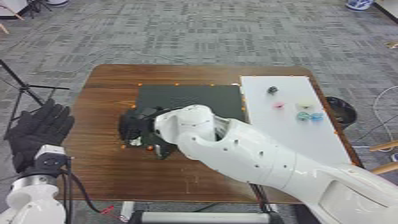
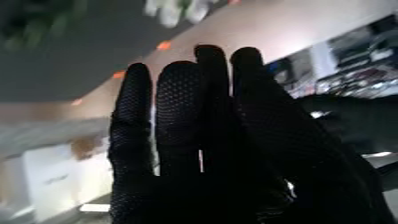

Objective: Arrange flowers

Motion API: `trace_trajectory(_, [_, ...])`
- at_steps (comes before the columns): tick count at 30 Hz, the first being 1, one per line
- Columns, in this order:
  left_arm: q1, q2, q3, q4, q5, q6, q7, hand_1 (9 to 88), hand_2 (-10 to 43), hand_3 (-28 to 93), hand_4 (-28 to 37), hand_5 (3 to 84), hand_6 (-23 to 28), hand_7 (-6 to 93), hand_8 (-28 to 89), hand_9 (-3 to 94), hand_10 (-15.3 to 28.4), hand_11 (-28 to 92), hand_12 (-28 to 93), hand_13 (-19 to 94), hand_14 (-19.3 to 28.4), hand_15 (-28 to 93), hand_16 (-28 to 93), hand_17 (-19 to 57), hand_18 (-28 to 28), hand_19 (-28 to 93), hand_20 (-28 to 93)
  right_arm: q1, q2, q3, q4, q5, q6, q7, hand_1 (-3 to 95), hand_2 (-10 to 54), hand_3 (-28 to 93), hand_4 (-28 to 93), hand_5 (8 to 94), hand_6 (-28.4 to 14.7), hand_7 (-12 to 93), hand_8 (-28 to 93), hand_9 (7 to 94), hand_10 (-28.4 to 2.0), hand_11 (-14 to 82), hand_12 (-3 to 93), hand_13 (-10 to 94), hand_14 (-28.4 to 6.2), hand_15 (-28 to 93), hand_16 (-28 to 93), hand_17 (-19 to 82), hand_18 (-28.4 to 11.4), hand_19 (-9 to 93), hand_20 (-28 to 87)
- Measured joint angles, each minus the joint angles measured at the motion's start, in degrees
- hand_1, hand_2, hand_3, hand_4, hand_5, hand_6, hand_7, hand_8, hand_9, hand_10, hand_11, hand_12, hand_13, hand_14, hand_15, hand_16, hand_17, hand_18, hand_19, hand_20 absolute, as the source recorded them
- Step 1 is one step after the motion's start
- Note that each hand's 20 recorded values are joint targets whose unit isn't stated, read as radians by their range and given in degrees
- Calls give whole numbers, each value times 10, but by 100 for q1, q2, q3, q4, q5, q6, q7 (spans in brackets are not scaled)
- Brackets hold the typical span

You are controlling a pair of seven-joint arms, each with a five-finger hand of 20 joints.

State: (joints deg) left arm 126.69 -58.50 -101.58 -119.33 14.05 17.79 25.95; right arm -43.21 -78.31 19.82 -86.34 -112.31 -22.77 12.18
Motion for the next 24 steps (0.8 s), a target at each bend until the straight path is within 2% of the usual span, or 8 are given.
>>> trace_trajectory(9, [4,-1,14,3,-2,-2,-9,241,194,763,-283,462,111,139,-89,365,173,267,101,269,163,355,-67,-68,156,406,102,-58,-98,56,31,33,-211,18,436,182,770,-206,509,8,170,-120,561,-74,131,160,560,-90,737,341,180,-158,611,363])
trace_trajectory(15, [35,-3,-12,3,-2,-43,8,243,193,762,-283,462,111,139,-89,365,172,267,101,269,163,355,-67,-67,155,406,102,-59,-188,121,190,58,-634,95,419,192,775,-205,491,-7,160,-115,541,-84,117,152,579,-87,690,303,181,-166,614,357])
trace_trajectory(20, [153,-14,-90,-13,-4,-122,33,243,193,762,-283,463,112,138,-89,365,172,268,101,269,163,354,-67,-67,155,406,102,-14,-191,53,261,24,-711,249,385,169,781,-203,477,-17,163,-115,527,-89,124,152,576,-93,689,282,176,-177,622,351])
trace_trajectory(24, [231,-17,-123,-28,-4,-130,43,244,193,761,-283,463,112,138,-89,365,172,268,101,270,163,354,-67,-67,155,406,102,55,-157,-45,261,34,-630,405,372,157,782,-209,475,-21,163,-116,522,-92,126,150,576,-99,693,272,175,-183,628,346])
